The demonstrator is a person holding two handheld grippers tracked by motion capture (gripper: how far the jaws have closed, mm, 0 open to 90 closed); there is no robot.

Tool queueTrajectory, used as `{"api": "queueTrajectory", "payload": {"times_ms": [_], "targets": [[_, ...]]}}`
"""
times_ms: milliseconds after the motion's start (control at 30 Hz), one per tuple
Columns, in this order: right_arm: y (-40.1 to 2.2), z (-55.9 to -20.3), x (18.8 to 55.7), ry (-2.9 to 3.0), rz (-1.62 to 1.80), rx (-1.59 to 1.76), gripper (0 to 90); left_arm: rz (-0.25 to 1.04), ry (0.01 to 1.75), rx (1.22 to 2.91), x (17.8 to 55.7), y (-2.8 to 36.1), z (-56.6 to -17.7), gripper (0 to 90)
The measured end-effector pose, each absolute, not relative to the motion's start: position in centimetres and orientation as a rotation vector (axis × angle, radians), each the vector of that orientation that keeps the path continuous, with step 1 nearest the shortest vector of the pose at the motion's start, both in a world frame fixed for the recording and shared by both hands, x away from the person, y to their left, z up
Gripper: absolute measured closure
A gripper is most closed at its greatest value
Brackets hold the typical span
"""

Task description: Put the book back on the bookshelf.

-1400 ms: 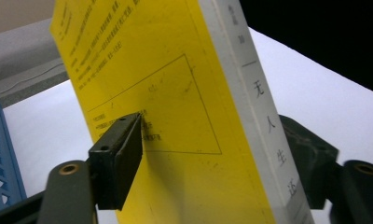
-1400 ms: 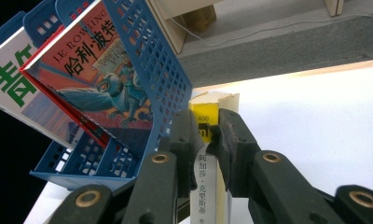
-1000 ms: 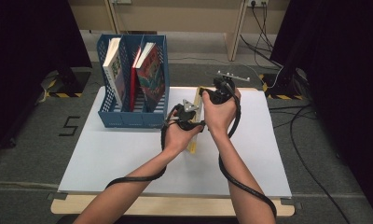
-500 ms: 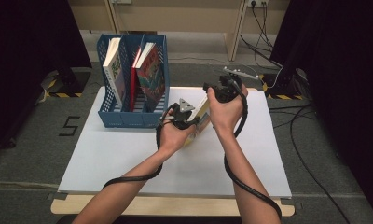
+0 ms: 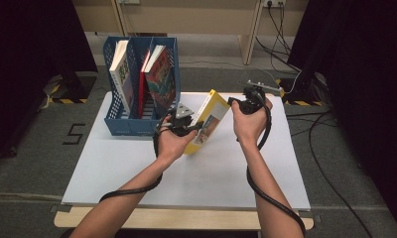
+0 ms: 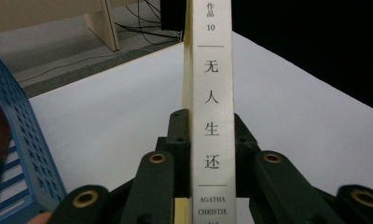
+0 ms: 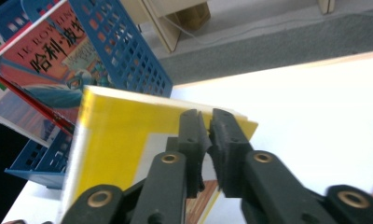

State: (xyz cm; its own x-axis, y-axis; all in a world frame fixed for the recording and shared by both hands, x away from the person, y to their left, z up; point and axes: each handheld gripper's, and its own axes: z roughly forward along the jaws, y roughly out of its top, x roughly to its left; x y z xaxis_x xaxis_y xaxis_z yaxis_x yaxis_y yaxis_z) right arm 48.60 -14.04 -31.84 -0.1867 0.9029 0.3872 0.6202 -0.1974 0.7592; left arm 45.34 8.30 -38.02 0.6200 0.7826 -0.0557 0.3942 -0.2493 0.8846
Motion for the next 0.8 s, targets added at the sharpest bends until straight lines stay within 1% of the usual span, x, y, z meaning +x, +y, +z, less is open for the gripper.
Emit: {"api": "queueTrajectory", "payload": {"times_ms": [33,133,533,800], "targets": [[-13.6,-32.2,48.9,1.787,1.343,1.778,87.9,0.499,0.937,1.865,45.2,8.6,-38.0,75.4],[-12.8,-32.4,49.3,1.815,1.368,1.772,90.0,0.496,0.935,1.861,45.0,9.0,-38.0,75.4],[-10.8,-31.5,50.2,1.77,1.478,1.712,90.0,0.504,0.93,1.862,44.4,10.2,-38.0,75.2],[-10.8,-31.1,50.5,1.761,1.502,1.693,90.0,0.509,0.93,1.867,44.3,10.4,-38.0,75.1]]}}
